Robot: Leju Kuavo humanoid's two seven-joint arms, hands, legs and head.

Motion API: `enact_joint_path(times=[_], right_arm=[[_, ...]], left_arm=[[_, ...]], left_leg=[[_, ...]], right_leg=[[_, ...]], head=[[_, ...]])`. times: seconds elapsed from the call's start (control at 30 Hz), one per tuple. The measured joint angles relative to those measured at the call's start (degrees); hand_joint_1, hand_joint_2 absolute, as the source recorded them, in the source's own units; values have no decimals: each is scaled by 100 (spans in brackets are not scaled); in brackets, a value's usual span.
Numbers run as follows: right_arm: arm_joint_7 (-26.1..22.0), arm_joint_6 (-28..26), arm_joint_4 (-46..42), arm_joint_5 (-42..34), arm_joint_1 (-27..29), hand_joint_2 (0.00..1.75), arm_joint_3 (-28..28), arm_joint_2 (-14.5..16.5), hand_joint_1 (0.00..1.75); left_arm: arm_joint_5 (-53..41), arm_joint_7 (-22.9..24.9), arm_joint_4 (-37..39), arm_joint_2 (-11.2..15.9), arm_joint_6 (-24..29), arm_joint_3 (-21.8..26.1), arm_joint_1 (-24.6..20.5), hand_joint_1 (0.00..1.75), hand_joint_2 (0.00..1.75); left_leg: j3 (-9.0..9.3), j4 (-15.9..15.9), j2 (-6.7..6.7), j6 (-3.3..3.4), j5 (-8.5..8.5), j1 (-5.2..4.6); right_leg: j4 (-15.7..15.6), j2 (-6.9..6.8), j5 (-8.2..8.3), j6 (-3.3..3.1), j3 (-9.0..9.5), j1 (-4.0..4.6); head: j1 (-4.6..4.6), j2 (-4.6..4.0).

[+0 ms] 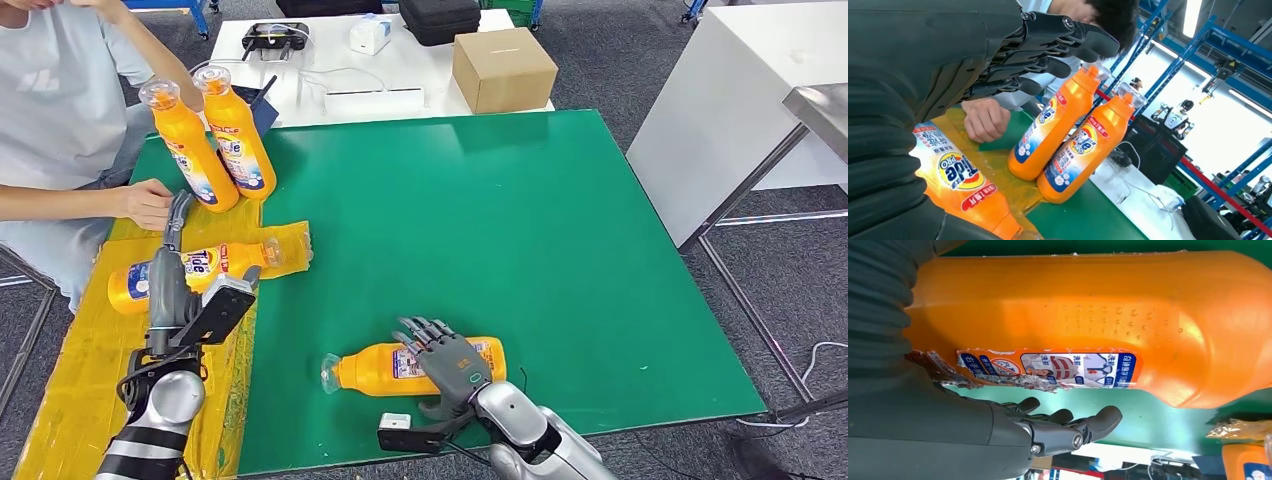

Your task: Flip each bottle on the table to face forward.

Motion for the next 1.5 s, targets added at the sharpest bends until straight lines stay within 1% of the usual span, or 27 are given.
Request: enact_joint_path(times=[0.43,0.53,0.57,0.67,0.7,0.73,0.8,0.83,0.87,1.13,1.27,1.3,1.37,1.5], right_arm=[[195,151,9,144,-52,175,-20,-85,0],[214,160,16,159,-64,175,-37,-109,5],[216,164,20,161,-67,175,-41,-115,14],[228,196,34,174,-81,175,-43,-135,62],[232,209,41,181,-87,175,-43,-143,87],[234,220,50,187,-95,175,-43,-152,106],[239,237,71,192,-113,175,-43,-168,151],[242,249,83,188,-123,175,-43,-174,157],[244,264,96,179,-132,175,-43,-180,160],[170,466,281,16,-333,175,-1,-214,163],[44,574,437,-152,-484,175,38,-226,175],[1,578,478,-226,-519,175,45,-228,175],[-60,467,547,-398,-557,175,43,-221,175],[-73,27,564,-628,-462,175,-119,-133,175]], left_arm=[[56,1,-36,-33,-69,11,48,0,175],[56,2,-37,-35,-82,11,72,0,175],[59,2,-37,-36,-84,11,77,0,175],[87,2,-37,-38,-90,11,86,0,175],[97,2,-37,-38,-92,11,88,0,175],[105,2,-37,-39,-93,11,90,0,175],[119,2,-37,-39,-97,11,91,0,175],[132,2,-37,-39,-100,12,91,0,175],[146,2,-37,-39,-103,13,91,0,175],[285,-58,-31,-39,-155,14,73,0,175],[366,-101,-2,-39,-193,12,31,0,175],[391,-112,8,-39,-200,12,15,0,175],[467,-133,19,-39,-244,9,-10,0,175],[769,-168,-21,-39,-560,-7,23,0,175]], left_leg=[[2,0,0,0,0,0],[3,0,0,0,0,0],[4,0,0,0,0,0],[4,0,0,0,0,0],[5,0,0,1,1,0],[5,0,0,1,1,0],[5,0,0,3,2,0],[5,0,0,3,2,0],[5,0,0,3,2,0],[10,0,0,3,3,0],[28,0,1,4,1,0],[33,0,1,4,0,0],[38,-1,0,5,-2,0],[29,-1,-1,9,6,-1]], right_leg=[[0,0,2,3,1,0],[0,0,2,3,2,0],[0,0,2,3,3,0],[-1,0,2,3,4,0],[-1,0,2,3,4,0],[-1,0,2,3,4,0],[-1,0,2,3,5,0],[-1,0,3,3,5,0],[-1,0,3,4,5,0],[-2,0,4,5,7,-1],[-4,0,3,4,-9,-1],[-4,0,2,3,-18,-1],[-5,0,1,2,-27,-1],[-4,0,8,7,-14,-1]], head=[[1,0],[1,0],[1,0],[0,0],[0,0],[0,0],[1,0],[1,0],[1,0],[0,0],[0,0],[0,0],[1,0],[0,0]])
